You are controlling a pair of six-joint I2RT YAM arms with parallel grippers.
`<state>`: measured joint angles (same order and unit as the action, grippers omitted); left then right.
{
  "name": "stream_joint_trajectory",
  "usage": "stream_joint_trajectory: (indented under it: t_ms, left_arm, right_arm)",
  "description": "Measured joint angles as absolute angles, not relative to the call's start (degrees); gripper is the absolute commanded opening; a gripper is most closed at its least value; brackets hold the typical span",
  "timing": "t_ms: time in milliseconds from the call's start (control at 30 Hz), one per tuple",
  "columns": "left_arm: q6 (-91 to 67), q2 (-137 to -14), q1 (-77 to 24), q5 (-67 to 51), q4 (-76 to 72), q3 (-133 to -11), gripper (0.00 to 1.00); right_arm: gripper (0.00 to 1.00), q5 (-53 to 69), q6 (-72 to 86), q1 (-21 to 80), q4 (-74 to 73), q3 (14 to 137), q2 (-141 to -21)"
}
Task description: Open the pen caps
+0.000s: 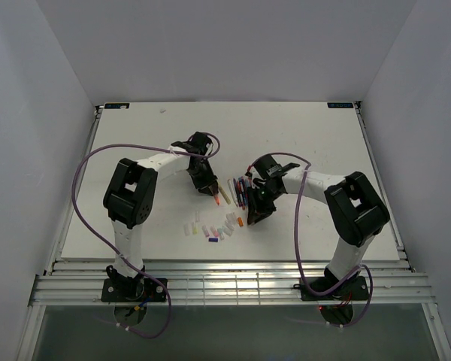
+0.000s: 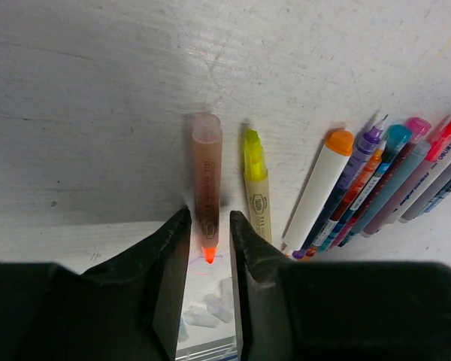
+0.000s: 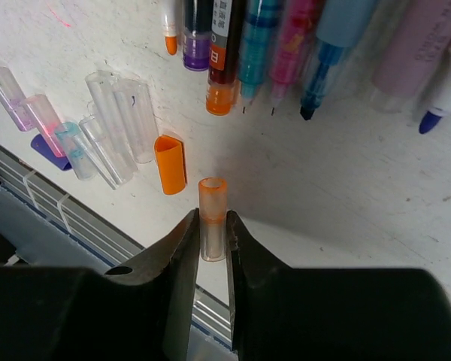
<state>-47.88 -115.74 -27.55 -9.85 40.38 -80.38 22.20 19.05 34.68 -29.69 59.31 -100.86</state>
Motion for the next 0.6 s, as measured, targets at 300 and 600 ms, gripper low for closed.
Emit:
stream_joint_trajectory:
  t_ms: [300, 600]
  left_arm:
    - [-47.5, -115.7, -27.6, -10.9, 39.9, -80.6, 0.56]
    - [-47.3, -113.8, -27.6, -11.2, 39.6, -78.6, 0.65]
  right_arm:
    - [0.38, 21.5, 19.1, 35.6, -29.5, 60.8, -102.7]
    - [0.45, 21.7, 19.0, 35.6, -29.4, 62.2, -103.3]
